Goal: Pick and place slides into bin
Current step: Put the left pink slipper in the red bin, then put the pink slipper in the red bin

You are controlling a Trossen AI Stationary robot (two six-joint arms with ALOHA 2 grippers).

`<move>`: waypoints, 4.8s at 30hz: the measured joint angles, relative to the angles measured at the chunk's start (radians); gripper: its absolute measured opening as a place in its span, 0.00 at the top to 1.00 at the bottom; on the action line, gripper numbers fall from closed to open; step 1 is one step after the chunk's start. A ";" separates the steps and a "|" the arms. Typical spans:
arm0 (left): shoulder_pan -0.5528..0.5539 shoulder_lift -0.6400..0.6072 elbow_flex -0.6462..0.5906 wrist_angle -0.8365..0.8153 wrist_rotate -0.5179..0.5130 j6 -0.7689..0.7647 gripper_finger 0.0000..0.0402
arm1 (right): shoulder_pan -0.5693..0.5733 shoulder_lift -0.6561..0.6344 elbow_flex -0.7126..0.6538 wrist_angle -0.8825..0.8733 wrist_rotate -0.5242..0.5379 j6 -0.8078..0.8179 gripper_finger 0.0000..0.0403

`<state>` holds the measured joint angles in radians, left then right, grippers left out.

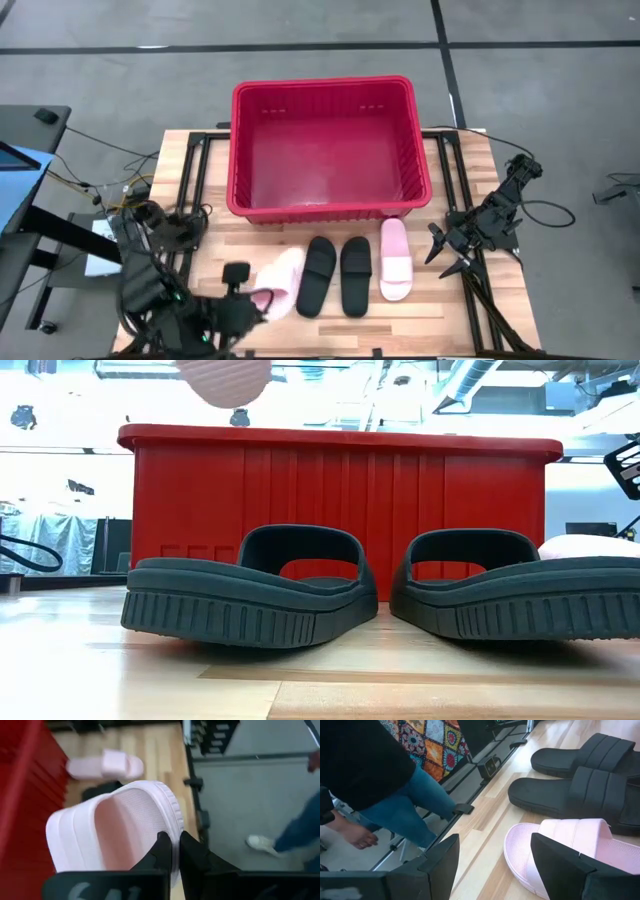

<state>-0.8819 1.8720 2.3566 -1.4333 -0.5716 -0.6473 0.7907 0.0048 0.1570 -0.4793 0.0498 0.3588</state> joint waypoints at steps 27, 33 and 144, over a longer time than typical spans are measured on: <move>0.374 -0.238 0.000 -0.039 -0.308 0.610 1.00 | 0.000 0.000 0.000 0.000 0.000 0.000 0.41; 0.542 -0.238 -0.010 -0.137 -0.305 0.638 1.00 | 0.000 0.000 0.000 0.000 0.000 0.000 0.41; 1.260 -0.252 -1.107 0.517 0.225 1.292 0.67 | 0.000 0.000 0.000 -0.008 0.001 0.000 0.41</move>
<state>0.3786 1.6203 1.2496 -0.9167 -0.3464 0.6449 0.7910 0.0044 0.1567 -0.4870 0.0509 0.3588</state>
